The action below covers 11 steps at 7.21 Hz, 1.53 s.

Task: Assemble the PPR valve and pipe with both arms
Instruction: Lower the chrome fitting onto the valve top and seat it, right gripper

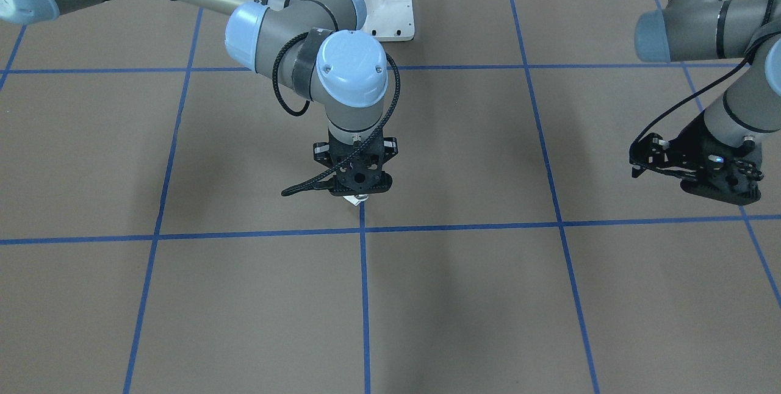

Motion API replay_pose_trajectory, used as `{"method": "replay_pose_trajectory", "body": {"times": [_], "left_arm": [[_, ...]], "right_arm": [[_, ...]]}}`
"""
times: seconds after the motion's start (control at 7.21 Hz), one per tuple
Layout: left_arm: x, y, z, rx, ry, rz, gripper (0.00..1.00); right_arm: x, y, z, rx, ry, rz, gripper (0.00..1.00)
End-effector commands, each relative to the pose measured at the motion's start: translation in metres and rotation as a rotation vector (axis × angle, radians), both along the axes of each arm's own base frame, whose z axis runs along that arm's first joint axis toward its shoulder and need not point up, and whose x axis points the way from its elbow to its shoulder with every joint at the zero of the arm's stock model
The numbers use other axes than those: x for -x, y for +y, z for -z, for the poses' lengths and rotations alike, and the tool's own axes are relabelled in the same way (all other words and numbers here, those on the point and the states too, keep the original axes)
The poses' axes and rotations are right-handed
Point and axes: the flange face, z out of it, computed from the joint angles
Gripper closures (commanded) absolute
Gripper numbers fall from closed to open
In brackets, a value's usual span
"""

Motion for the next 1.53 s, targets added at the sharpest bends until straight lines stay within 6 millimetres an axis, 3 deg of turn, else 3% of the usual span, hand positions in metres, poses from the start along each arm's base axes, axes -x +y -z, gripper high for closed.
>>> {"method": "replay_pose_trajectory", "body": {"times": [0.0,1.11,1.25,1.39], "left_arm": [[-0.0005,-0.0011,-0.0012,0.003,-0.001,0.0,0.0],[-0.0013,-0.0026,-0.0023,0.005,-0.003,0.0,0.0],[-0.0014,-0.0028,-0.003,0.007,-0.003,0.0,0.0],[-0.0014,-0.0028,-0.003,0.007,-0.003,0.0,0.0]], "right_arm": [[0.0009,0.0009,-0.0004,0.0,0.001,0.002,1.0],[0.0063,0.0043,-0.0028,0.002,0.004,0.01,1.0],[0.0063,0.0043,-0.0028,0.003,0.004,0.008,0.94],[0.0063,0.0043,-0.0028,0.002,0.004,0.01,0.68]]}}
